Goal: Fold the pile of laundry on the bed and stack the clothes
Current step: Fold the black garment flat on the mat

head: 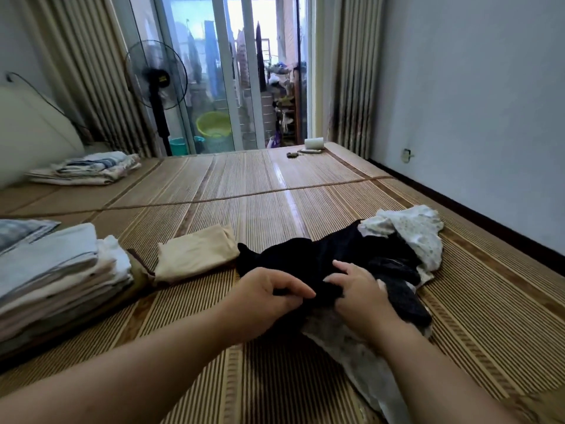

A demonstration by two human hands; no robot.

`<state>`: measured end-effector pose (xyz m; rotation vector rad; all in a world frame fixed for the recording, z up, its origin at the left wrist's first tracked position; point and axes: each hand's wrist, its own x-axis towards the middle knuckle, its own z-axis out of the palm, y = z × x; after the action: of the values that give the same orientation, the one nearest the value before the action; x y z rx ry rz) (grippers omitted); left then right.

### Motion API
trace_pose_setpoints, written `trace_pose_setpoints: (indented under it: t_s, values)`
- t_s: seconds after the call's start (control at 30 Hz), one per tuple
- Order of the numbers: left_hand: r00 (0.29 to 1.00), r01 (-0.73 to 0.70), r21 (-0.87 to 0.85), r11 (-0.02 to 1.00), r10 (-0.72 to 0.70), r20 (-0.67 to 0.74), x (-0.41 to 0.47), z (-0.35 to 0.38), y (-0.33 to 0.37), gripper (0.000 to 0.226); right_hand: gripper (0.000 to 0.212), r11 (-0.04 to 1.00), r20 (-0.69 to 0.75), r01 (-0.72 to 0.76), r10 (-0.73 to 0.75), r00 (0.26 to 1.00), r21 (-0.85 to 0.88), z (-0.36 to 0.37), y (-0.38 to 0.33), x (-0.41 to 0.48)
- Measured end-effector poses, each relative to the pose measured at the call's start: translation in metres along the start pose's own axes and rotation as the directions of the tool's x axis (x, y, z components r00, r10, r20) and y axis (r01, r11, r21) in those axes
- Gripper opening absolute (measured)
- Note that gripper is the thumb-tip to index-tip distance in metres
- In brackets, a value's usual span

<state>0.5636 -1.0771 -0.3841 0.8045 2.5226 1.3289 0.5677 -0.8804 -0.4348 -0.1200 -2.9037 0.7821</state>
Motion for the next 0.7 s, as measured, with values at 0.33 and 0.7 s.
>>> trace_pose_setpoints:
  t_s: [0.33,0.7]
  values:
    - [0.958,-0.064,0.278,0.958,0.137,-0.252,-0.056,-0.148,0.056,0.038,0.017,0.981,-0.428,-0.118,0.173,0.887,0.152,-0.047,-0.025,-0.002]
    - [0.774,0.174,0.583,0.793,0.256,-0.579,-0.091,-0.287,0.096,0.029,0.025,0.975,-0.587,0.070,-0.185,0.788,-0.212,-0.238,-0.164,0.013]
